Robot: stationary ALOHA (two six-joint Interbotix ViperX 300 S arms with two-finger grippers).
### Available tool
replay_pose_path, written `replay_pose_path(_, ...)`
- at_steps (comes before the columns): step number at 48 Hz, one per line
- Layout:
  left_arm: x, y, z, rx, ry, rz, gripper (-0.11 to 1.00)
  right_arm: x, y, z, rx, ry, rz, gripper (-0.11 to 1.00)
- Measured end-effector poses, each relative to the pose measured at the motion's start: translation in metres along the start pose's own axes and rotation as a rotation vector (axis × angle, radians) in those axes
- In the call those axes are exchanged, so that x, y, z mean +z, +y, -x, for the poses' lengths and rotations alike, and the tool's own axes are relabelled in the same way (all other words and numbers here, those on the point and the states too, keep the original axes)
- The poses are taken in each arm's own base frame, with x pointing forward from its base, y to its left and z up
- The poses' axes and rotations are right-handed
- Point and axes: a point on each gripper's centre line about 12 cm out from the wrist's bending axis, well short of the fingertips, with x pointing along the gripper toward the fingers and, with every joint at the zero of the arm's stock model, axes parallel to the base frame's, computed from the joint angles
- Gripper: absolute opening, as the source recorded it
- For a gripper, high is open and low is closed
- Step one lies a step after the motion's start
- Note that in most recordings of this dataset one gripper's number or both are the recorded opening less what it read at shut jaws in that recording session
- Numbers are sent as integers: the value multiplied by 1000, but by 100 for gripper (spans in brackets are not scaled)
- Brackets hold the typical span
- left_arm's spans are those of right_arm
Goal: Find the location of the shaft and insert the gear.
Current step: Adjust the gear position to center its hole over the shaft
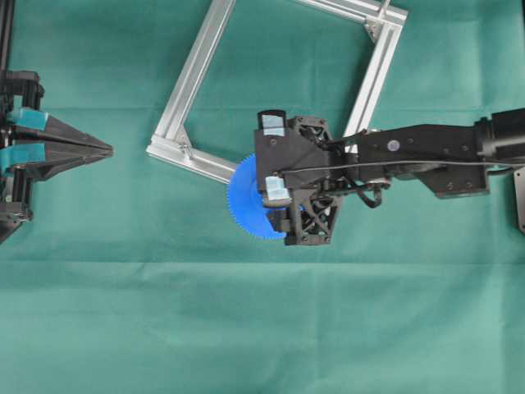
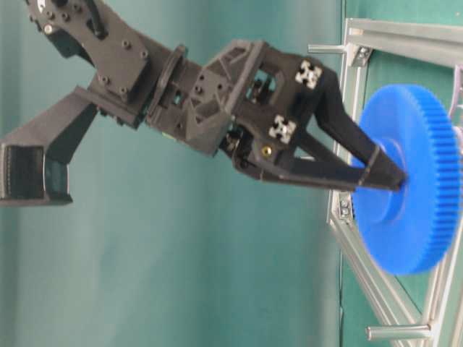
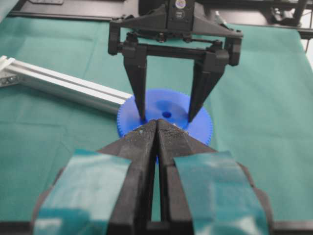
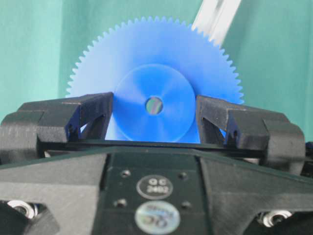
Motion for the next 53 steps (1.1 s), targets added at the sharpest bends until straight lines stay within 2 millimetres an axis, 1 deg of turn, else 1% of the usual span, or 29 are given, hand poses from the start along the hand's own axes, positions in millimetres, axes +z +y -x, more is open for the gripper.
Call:
replay_pose_path(20, 0, 0, 0, 0, 0, 0, 1, 3, -11, -2, -16, 1, -18, 69)
replay_pose_path(29, -1, 0, 0, 0, 8, 0, 1, -2, -27, -2, -36, 13, -50, 69)
replay_pose_path(40, -1, 0, 0, 0, 8, 0, 1, -9, -47, 5, -59, 12, -96, 69)
replay_pose_path(53, -2, 0, 0, 0, 12, 0, 1, -12, -50, 7, -62, 8, -107, 69)
